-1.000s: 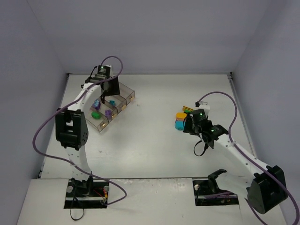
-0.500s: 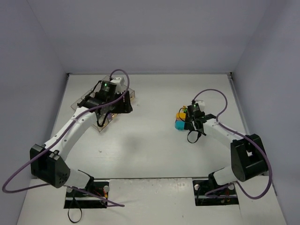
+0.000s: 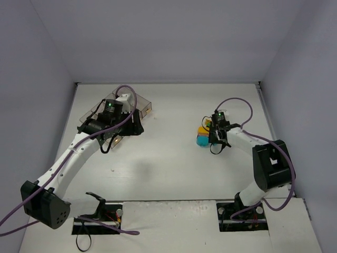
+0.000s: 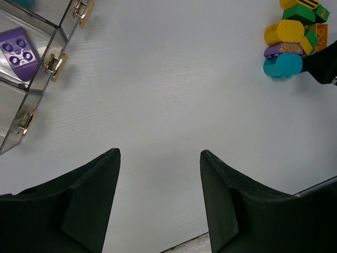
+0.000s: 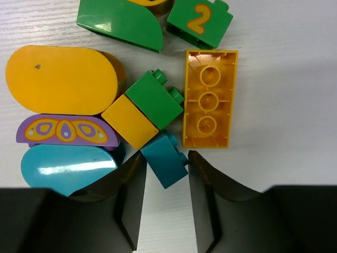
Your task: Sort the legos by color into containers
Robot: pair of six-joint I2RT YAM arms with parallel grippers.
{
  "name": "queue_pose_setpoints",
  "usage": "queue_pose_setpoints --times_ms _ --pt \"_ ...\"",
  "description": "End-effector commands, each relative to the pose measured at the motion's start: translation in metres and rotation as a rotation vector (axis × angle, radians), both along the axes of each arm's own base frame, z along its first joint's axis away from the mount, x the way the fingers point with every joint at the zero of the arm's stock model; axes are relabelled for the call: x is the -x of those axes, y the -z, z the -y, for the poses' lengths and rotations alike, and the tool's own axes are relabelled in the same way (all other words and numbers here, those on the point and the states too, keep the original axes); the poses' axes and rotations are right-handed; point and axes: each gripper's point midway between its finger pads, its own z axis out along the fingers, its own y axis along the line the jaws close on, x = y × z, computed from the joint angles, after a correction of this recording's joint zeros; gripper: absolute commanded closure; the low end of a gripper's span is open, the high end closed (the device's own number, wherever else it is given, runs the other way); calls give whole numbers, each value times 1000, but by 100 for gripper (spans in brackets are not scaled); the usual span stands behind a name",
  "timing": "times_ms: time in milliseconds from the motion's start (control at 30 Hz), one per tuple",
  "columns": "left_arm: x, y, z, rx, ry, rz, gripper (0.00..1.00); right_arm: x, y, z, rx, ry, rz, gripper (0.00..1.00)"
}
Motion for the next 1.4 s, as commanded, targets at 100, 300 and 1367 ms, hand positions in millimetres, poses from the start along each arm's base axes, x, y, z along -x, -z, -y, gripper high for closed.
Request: queue_pose_setpoints --times_ms 100,300,1367 --pt "2 -18 -1 25 -5 46 44 -13 -15 -10 -41 -86 50 85" --pt "4 -20 6 57 26 40 44 -11 -40 -16 -68 -137 121 100" --pt "42 -107 199 723 381 -260 30 86 -225 -146 -438 -890 652 100"
